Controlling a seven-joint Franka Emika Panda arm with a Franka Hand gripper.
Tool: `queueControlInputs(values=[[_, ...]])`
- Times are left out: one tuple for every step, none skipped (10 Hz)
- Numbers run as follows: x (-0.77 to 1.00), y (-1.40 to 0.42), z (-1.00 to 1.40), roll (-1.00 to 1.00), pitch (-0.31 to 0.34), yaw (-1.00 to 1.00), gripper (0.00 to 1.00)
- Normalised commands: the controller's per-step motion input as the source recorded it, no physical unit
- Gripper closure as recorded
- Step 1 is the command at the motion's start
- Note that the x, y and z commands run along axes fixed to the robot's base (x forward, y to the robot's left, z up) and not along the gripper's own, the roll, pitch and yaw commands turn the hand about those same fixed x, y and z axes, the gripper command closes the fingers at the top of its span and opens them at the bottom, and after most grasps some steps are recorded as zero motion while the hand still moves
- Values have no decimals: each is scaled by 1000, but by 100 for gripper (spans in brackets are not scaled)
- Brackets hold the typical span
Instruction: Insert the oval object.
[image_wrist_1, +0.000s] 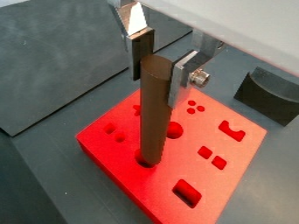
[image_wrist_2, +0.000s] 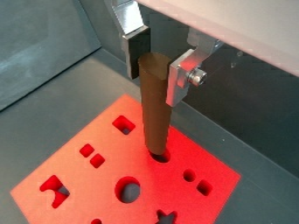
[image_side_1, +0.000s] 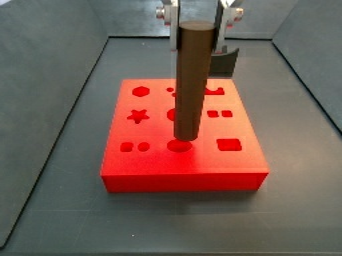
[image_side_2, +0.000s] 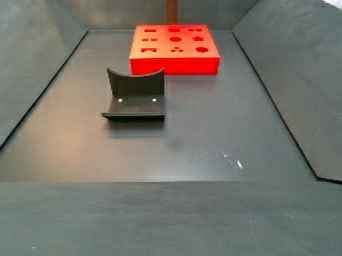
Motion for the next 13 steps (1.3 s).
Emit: queueControlInputs(values=[[-43, 29, -74, 9, 0, -9, 100], [-40, 0, -169, 0, 0, 0, 100], [0, 0, -180, 0, 0, 0, 100], [0, 0, -177, 0, -4, 0, 100], [0, -20, -186, 0, -16, 89, 100], [31, -20, -191, 0, -16, 77, 100], [29, -60, -166, 0, -20, 94, 100], [0, -140, -143, 0, -40, 160, 100], [37, -206, -111, 0, -46, 189, 100], [0, -37, -89, 0, 0, 0, 100], [0, 0, -37, 0, 0, 0, 100], [0, 0, 0, -6, 0, 0, 100], [0, 0, -17, -34, -17, 0, 100]])
